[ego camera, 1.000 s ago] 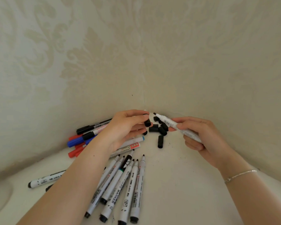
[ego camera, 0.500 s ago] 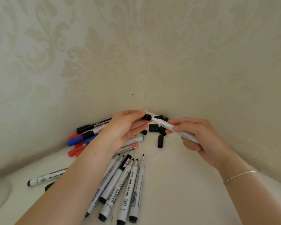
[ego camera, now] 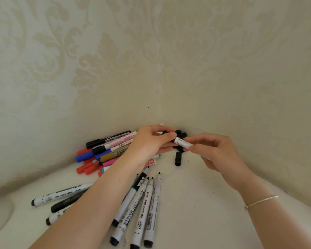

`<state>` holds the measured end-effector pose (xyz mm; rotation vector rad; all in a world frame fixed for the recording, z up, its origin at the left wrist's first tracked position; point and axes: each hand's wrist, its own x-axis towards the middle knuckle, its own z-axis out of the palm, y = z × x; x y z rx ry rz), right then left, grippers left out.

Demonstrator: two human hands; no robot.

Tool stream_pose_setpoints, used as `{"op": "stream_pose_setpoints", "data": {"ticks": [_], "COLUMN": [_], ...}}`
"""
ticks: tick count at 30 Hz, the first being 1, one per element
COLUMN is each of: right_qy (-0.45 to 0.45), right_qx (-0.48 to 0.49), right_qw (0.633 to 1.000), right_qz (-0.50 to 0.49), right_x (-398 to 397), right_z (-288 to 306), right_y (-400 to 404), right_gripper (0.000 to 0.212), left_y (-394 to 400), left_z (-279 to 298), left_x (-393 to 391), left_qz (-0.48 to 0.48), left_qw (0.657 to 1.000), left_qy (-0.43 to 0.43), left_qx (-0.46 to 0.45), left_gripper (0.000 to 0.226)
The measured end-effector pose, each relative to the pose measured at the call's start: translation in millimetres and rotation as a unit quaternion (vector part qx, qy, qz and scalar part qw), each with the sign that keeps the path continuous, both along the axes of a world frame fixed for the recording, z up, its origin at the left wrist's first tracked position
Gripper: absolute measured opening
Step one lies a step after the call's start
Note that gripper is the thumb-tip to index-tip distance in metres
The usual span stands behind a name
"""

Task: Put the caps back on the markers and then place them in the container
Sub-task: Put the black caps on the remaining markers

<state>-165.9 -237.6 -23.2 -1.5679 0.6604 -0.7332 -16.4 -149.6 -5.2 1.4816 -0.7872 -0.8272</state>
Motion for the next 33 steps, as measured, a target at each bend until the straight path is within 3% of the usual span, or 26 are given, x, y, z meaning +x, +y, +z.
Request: {"op": "stream_pose_setpoints", "data": {"ticks": [4,9,11,13,16,21,25,29,31,33], "right_qy": [-0.001,0.001,0.012,0.013,0.006,-0.002,-0.006,-0.008,-0.007,-0.011], "right_qx": [-0.034,0.012,0.014,0.017,0.021,0.021,0.022,0.028,0.028,0.029], "right_qw": [0.999,1.000,1.000,0.998,0.995,0.995,0.995,0.995,0.995,0.995], "right_qz": [-0.004,0.008,-0.010,-0.052,-0.099,-0.102,-0.097,-0.096,-0.093,-0.091], "right_x": [1.3,-2.2,-5.4,-7.6,-7.2,-6.5,-6.6,-6.4,-7.1,-7.6], "right_z": [-1.0,1.7,0.9,-3.1,-8.9,-10.2,-9.3,-8.1,-7.8,-7.0], "right_y": [2.4,-4.0,-10.2,-16.9,-22.1,-22.3,-22.5,-21.3,-20.5,-20.0], "right_gripper": [0.018,0.019,0.018,0.017,0.016,0.016,0.016,0.017,0.017,0.017], "left_y": [2.3,2.6,1.2,0.6,-0.2,-5.8,-6.1,-8.1,-8.1,-9.0], "left_z": [1.5,1.8,-1.9,-8.4,-20.5,-32.1,-33.7,-36.7,-38.0,-36.3], "left_x": [3.7,7.3,14.0,20.6,15.3,8.1,5.3,-1.0,-1.9,-1.5], "left_qz": [-0.017,-0.012,0.039,0.062,-0.012,-0.041,-0.093,-0.129,-0.110,-0.071], "left_qw": [0.999,0.998,0.999,0.983,0.943,0.886,0.862,0.788,0.794,0.833], "left_qy": [0.033,0.053,-0.015,-0.156,-0.292,-0.410,-0.459,-0.567,-0.572,-0.531], "left_qx": [-0.003,-0.010,0.012,0.073,0.161,0.213,0.192,0.201,0.177,0.136], "left_gripper": [0.015,0.019,0.017,0.013,0.013,0.022,0.037,0.028,0.017,0.006]}}
